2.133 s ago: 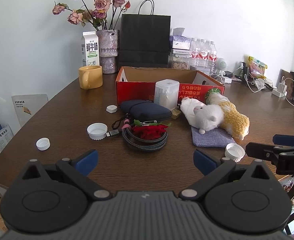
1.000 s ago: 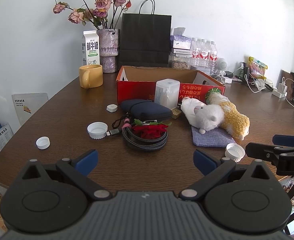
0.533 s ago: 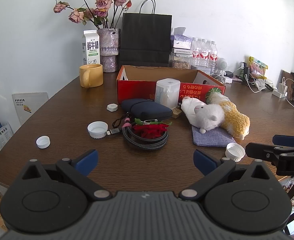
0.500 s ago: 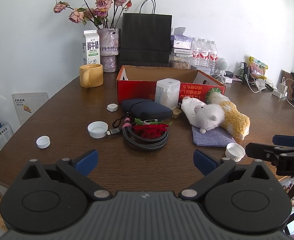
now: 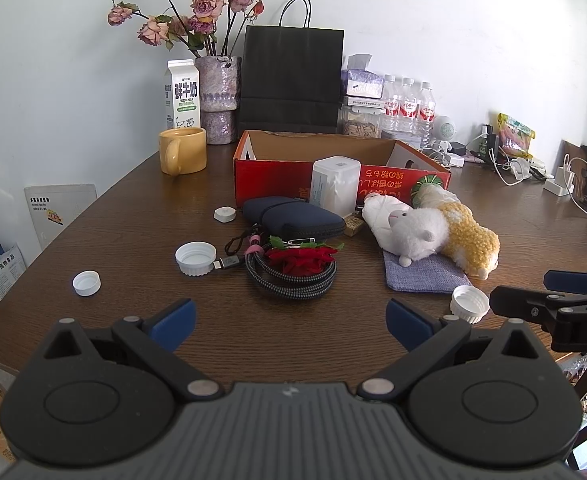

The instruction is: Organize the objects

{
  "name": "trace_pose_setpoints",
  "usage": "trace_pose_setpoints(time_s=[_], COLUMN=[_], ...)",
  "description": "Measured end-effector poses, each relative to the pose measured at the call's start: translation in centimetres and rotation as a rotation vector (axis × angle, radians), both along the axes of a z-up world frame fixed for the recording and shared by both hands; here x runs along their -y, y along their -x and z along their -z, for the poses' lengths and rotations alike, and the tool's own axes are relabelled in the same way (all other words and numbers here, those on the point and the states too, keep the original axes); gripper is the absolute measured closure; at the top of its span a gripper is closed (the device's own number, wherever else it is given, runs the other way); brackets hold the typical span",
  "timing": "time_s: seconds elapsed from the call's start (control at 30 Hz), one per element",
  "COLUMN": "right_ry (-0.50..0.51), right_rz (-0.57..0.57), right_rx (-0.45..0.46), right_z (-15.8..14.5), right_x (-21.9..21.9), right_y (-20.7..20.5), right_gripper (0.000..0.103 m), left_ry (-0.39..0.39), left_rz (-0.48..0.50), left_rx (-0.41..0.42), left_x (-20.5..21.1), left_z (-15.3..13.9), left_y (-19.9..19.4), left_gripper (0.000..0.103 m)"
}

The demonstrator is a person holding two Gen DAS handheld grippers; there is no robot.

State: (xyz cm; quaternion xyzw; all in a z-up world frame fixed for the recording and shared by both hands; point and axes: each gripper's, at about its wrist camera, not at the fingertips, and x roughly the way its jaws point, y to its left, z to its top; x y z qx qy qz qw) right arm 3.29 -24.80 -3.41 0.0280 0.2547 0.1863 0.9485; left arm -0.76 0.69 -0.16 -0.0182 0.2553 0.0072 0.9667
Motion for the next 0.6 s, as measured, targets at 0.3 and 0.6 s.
trace_pose_setpoints(time_s=[0.3, 0.6], right_ry=[0.003, 0.011], right_rz=[-0.002, -0.007], right_rx=[-0.004, -0.017], right_z=[0.18, 0.92], right_x=[-0.19, -0.49], right_y=[0.06, -0.59], right_gripper=[0.000, 0.000], left_ry=[0.003, 0.017], left_rz=[0.000, -0.010], left_rx=[-0.003, -0.021], left_x=[-0.10, -0.68], left_z=[0.13, 0.75], left_y=[0.07, -0.25], left_gripper=[0.000, 0.000])
